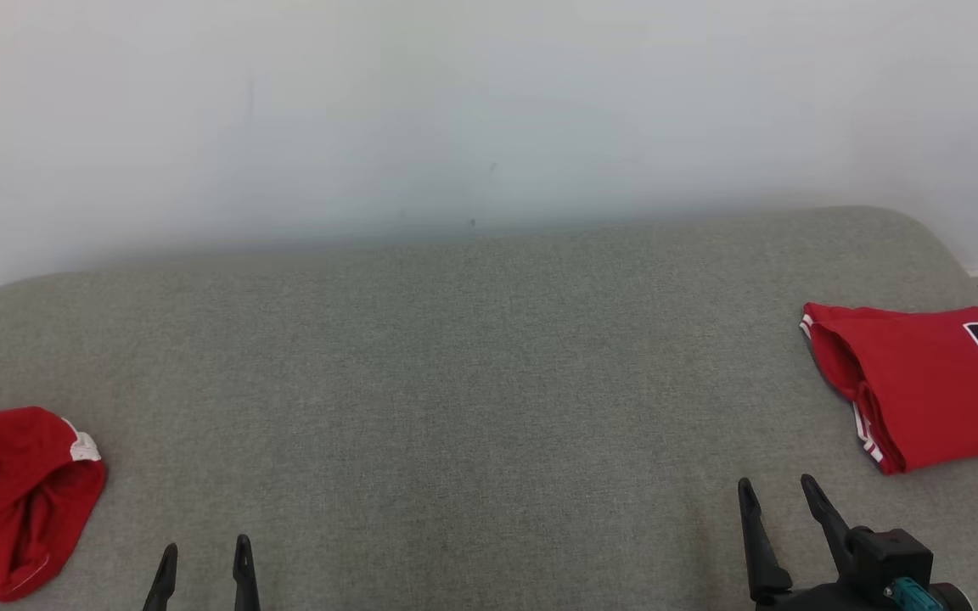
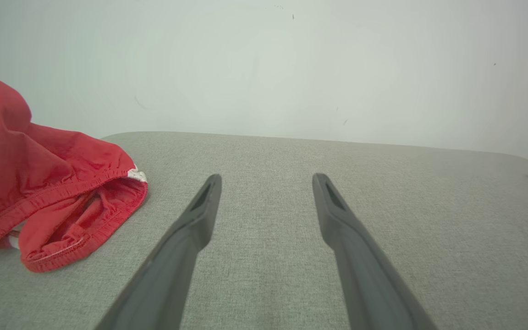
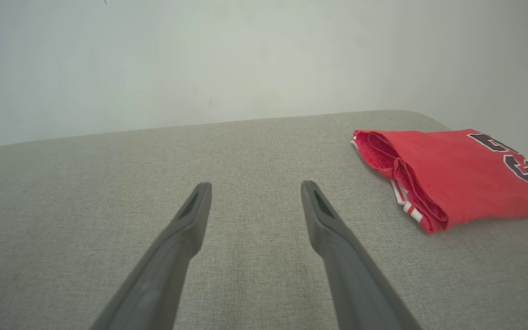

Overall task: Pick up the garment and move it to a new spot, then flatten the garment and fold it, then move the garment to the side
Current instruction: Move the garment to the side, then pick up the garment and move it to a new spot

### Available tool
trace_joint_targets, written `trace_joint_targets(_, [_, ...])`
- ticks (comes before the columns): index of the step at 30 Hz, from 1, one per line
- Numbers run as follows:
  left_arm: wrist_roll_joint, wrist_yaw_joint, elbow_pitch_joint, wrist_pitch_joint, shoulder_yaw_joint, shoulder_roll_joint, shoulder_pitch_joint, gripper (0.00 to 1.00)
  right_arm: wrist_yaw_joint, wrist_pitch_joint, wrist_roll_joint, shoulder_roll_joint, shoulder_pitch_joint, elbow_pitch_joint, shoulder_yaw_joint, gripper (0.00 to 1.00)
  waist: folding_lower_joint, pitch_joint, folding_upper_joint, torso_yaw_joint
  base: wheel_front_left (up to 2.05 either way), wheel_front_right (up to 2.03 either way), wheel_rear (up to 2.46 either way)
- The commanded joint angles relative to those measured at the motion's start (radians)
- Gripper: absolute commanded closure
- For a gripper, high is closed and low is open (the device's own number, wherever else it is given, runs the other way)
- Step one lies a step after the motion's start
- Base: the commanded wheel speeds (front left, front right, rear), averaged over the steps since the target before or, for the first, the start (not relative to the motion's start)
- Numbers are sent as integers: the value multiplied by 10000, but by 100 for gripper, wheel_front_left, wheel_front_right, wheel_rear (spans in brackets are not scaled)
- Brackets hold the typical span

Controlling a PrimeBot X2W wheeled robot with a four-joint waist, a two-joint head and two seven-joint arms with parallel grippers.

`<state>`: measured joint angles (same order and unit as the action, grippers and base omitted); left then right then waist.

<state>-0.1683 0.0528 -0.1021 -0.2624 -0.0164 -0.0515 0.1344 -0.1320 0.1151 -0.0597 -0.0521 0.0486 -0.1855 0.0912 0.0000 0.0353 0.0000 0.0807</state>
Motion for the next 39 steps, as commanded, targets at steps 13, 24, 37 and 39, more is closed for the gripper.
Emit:
trace_joint_targets(13, [-299,199,-168,-29,-257,16,-173,0,28,316,-147,35,-228,-183,-138,0,0,-140,0,78,0,0,0])
trace_joint_targets(24, [-216,135,-227,-29,-266,17,-158,0,28,365,-101,36,-202,-137,-24,0,0,-134,0,-95,0,0,0])
trace_joint_targets(37, [-232,-113,-189,-29,-170,15,63,0,28,375,-331,39,41,-175,-310,0,0,162,0,-1953,0,0,0])
trace_joint_targets(39, [-165,-108,-173,-29,-179,17,149,0,28,397,-354,34,49,-204,-424,0,0,197,0,-2326,0,0,0])
